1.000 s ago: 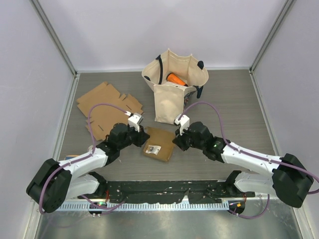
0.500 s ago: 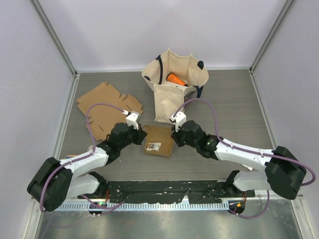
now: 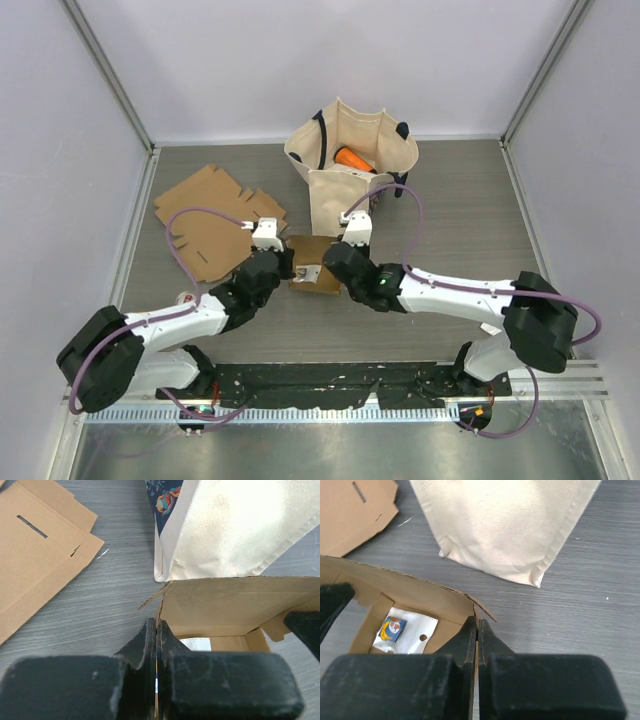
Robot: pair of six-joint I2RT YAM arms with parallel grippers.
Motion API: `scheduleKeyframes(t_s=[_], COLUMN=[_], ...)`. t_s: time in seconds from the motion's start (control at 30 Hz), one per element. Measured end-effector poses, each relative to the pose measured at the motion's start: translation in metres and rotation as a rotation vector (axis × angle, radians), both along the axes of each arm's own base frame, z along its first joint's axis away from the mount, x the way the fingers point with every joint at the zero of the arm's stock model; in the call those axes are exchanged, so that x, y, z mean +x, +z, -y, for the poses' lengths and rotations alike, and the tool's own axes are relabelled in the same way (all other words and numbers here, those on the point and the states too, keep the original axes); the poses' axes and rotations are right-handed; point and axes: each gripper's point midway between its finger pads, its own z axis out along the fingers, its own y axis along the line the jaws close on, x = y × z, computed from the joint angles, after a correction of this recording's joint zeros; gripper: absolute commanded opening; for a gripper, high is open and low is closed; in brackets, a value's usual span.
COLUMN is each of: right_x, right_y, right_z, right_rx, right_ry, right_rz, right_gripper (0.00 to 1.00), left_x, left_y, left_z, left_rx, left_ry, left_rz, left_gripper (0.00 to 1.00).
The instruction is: Fold the paper box
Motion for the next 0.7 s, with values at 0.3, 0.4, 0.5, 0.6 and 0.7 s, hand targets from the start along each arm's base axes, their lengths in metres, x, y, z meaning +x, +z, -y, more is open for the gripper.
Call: scheduleKeyframes(t_s=[0.3, 0.4, 0.5, 0.6, 0.7], right_x=[0.007, 0.006, -0.004, -0.017, -0.024], right_y=[-0.011, -0.018, -0.028, -0.038, -0.046], right_z=[0.016, 0.021, 0.022, 0.024, 0.025], right_rx=[0.013, 0.034, 0.051, 0.047, 0.037], right_ry=[-0.245, -0.264, -0.242, -0.205, -0.185], right_rz=[0.145, 0.187, 0.233, 0.280, 0.322], right_gripper=[0.01, 0.01, 0.01, 0.01, 0.01], left_x=[-0.002, -0.006, -0.014, -0.019, -0.022], left_y=[0.000, -0.001, -0.010, -0.020, -0.026], left_z=[0.015, 0.020, 0.021, 0.024, 0.026], left_rx=[0.011, 0.010, 0.013, 0.020, 0.014], left_ry=[0.075, 0.066, 0.050, 0.035, 0.035], left_rz=[0.078, 0.098, 0.114, 0.114, 0.115], left_gripper=[0.00, 0.00, 0.00, 0.00, 0.00])
